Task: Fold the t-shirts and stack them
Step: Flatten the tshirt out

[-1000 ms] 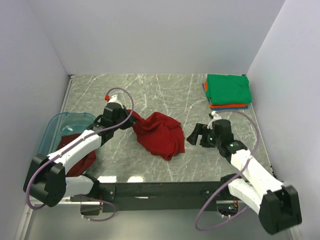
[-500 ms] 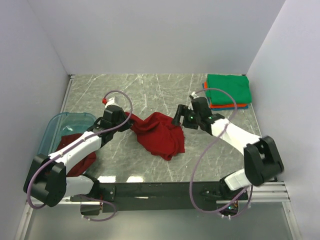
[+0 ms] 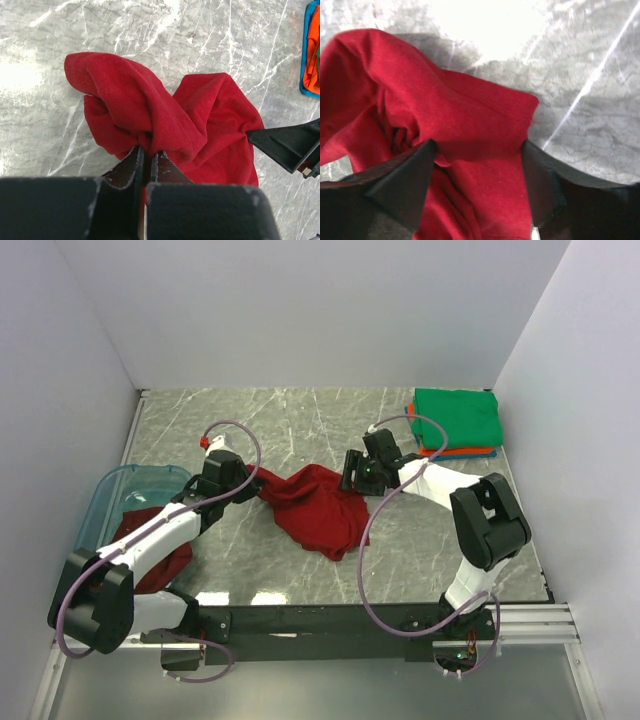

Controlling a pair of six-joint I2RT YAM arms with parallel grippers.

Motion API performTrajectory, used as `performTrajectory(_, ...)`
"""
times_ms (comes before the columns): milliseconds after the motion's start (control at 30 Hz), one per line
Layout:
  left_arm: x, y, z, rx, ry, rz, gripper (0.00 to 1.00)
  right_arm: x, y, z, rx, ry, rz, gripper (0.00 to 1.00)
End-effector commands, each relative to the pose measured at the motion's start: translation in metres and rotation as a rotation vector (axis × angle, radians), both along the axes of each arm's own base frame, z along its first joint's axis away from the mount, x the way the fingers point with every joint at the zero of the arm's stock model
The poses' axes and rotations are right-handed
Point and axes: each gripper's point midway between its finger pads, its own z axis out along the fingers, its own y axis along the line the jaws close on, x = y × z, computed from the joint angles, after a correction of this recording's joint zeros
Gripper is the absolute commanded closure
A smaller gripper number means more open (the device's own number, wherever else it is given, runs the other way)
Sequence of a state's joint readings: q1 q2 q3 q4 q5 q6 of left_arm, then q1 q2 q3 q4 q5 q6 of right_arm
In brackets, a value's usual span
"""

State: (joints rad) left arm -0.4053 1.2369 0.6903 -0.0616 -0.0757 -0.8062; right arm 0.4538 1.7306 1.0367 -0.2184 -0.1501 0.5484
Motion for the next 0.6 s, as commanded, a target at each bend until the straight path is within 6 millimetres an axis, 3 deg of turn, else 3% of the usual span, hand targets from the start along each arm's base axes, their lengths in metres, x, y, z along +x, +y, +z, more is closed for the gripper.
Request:
performTrajectory(0,0.007,-0.003,0.007,-0.019,-0.037,-0.013,0.99,0.024,0.012,0.026,0.031,-0.092,0.008,0.28)
performTrajectory(167,0.008,-0.004,0.005,-0.026,-0.029,-0.017,0.99,0.031,0.013,0.022,0.012,-0.1,0.018,0.5)
performTrajectory(267,0.009,-0.001,0.006,-0.018,-0.036,-0.009,0.99,0.034,0.015,0.024,0.017,-0.107,0.023,0.77)
performTrajectory(333,0.01,0.001,0.008,-0.015,-0.04,-0.002,0.99,0.038,0.015,0.032,0.02,-0.133,0.022,0.89)
performTrajectory(433,0.011,0.004,0.014,-0.008,-0.052,0.011,0.99,0.042,0.011,0.044,0.004,-0.169,0.01,0.99)
performTrajectory(533,0.015,0.008,0.029,0.0,-0.078,0.029,0.99,0.045,0.005,0.071,-0.028,-0.232,0.008,1.0)
performTrajectory(567,0.016,0.009,0.036,0.0,-0.09,0.033,0.99,0.044,0.001,0.089,-0.027,-0.268,0.004,1.0)
